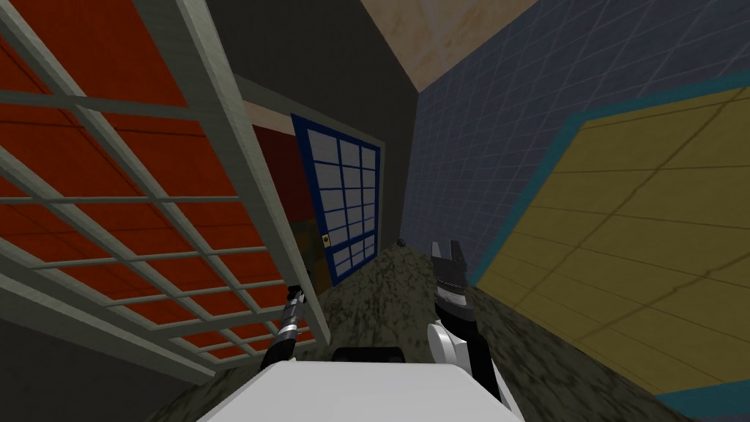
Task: Pull the door open
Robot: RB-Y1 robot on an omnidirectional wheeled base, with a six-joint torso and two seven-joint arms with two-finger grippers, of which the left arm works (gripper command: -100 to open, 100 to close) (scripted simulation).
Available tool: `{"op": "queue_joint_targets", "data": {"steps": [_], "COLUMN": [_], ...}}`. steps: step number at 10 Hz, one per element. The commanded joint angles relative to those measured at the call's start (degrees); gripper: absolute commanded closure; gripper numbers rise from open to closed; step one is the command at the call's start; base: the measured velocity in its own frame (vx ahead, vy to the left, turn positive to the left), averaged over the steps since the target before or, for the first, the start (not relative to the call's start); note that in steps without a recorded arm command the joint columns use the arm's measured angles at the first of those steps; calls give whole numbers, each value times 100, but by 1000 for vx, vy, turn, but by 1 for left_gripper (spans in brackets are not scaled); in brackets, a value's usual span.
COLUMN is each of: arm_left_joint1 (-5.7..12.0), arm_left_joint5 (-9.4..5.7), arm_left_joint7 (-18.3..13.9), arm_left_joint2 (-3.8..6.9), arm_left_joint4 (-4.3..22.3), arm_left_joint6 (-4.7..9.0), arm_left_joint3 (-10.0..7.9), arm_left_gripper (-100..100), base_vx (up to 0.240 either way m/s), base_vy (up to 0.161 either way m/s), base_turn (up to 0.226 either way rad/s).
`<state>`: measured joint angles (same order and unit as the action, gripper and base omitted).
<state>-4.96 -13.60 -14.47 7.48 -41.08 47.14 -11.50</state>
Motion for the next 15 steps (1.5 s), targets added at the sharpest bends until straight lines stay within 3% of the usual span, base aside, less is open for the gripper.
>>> {"op": "queue_joint_targets", "data": {"steps": [1, 5, 7, 11, 15], "arm_left_joint1": [3, 26, 26, 55, 71], "arm_left_joint5": [-122, -350, -350, -648, -814], "arm_left_joint7": [-258, -813, -814, -1497, -1945], "arm_left_joint2": [31, 44, 44, 62, 72], "arm_left_joint4": [-37, -90, -90, -159, -198], "arm_left_joint6": [1, 14, 14, 30, 39], "arm_left_joint3": [46, 191, 191, 381, 487], "arm_left_gripper": [-100, -100, -100, -100, -100], "base_vx": [-105, -79, -46, -77, -76], "base_vy": [6, 34, 20, 32, 27], "base_turn": [-127, -83, -24, -86, -61]}}
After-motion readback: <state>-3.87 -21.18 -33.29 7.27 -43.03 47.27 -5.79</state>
